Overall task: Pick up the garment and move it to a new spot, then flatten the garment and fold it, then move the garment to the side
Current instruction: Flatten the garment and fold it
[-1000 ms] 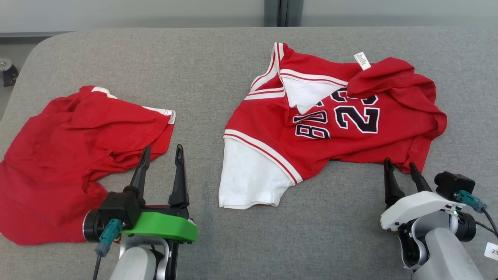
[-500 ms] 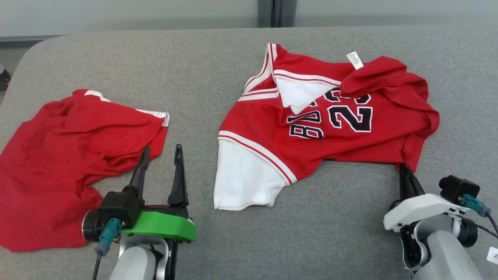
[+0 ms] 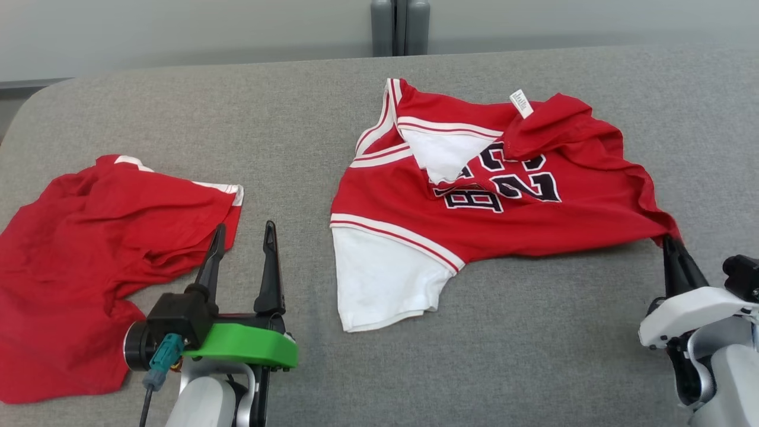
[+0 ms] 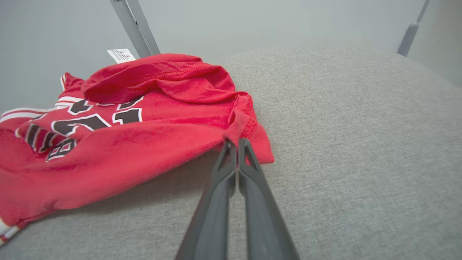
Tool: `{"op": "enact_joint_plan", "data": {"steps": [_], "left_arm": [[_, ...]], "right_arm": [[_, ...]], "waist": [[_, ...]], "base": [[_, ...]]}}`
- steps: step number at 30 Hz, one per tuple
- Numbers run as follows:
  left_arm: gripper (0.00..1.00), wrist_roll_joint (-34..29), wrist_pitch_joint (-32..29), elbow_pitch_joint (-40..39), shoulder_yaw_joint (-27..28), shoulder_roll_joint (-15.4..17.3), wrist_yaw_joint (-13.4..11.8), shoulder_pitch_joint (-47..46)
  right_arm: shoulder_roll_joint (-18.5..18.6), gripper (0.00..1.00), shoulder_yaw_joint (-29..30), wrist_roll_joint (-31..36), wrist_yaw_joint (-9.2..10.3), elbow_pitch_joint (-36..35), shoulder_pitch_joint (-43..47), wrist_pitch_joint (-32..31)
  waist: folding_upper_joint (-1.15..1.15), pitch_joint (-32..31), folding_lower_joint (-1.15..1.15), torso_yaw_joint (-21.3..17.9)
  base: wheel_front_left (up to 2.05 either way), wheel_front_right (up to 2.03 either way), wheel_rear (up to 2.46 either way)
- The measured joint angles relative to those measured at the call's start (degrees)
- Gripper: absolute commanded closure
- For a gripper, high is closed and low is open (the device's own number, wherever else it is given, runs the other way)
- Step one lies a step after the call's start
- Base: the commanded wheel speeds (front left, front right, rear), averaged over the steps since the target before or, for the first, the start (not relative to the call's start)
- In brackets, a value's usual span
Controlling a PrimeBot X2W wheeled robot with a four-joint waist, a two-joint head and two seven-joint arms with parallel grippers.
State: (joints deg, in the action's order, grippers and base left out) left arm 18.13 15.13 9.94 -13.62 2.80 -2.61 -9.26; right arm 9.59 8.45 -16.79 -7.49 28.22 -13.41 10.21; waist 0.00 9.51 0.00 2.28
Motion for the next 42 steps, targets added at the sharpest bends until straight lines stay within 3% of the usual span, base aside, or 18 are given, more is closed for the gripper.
{"op": "enact_joint_plan", "data": {"steps": [6, 7, 8, 9, 10, 15, 20, 28, 35, 42], "left_arm": [[0.0, 0.31, 0.0, 0.1, -0.36, 0.0, 0.0, 0.07], [0.0, 0.31, 0.0, 0.15, -0.41, 0.0, 0.0, 0.08], [0.0, 0.32, 0.0, 0.2, -0.43, 0.0, 0.0, 0.09], [0.0, 0.32, 0.0, 0.26, -0.42, 0.0, 0.0, 0.13], [0.0, 0.32, 0.0, 0.3, -0.43, 0.0, 0.0, 0.14], [0.0, 0.32, 0.0, 0.43, -0.33, 0.0, 0.03, 0.46], [0.0, 0.31, 0.0, 0.52, -0.41, 0.0, 0.09, 0.73], [0.0, 0.31, 0.0, 0.08, -0.89, 0.0, 0.16, 1.25], [0.0, 3.04, 0.0, 2.99, -4.22, 0.0, 1.58, 1.1], [0.0, 9.06, -1.58, 13.85, -13.73, -0.04, 5.08, -3.04]], "right_arm": [[6.21, 1.0, -4.16, 1.18, -0.01, -3.14, 2.94, -5.15], [7.11, 0.7, -4.44, 1.49, -0.01, -3.28, 3.32, -5.5], [8.15, 0.56, -4.44, 1.93, -0.01, -3.33, 3.69, -5.94], [9.0, 0.22, -4.2, 2.43, -0.01, -3.22, 3.87, -6.33], [9.59, 0.0, -3.64, 3.18, -0.02, -3.02, 3.98, -6.38], [10.69, 0.0, 4.05, 8.9, -0.04, -0.48, 4.15, -6.92], [6.49, 0.0, 6.83, 11.48, -0.02, -2.36, 3.25, -3.98], [-1.54, 0.0, -2.82, 2.41, -0.05, -12.84, 4.33, 3.14], [-1.42, 0.0, -6.72, -0.3, -0.04, -14.6, 6.3, 4.24], [-0.23, 0.0, -7.04, -0.86, -0.03, -14.68, 5.51, 4.52]], "waist": [[0.0, -0.35, 0.0, -0.35], [0.0, -0.41, 0.0, -0.36], [0.0, -0.5, 0.0, -0.37], [0.0, -0.6, 0.0, -0.37], [0.0, -0.69, 0.0, -0.38], [0.0, -1.16, 0.0, -0.42], [0.0, -1.64, 0.0, -0.5], [0.0, -2.33, 0.0, -0.58], [0.0, -1.48, 0.0, -0.84], [0.0, -0.5, 0.0, -2.17]], "base": [[0.0, 0.0, 0.0], [0.0, 0.0, 0.0], [0.0, 0.0, 0.0], [0.0, 0.0, 0.0], [0.0, 0.0, 0.0], [0.0, 0.0, 0.0], [0.0, 0.0, 0.0], [0.0, 0.0, 0.0], [0.0, 0.0, 0.0], [0.0, 0.0, 0.0]]}}
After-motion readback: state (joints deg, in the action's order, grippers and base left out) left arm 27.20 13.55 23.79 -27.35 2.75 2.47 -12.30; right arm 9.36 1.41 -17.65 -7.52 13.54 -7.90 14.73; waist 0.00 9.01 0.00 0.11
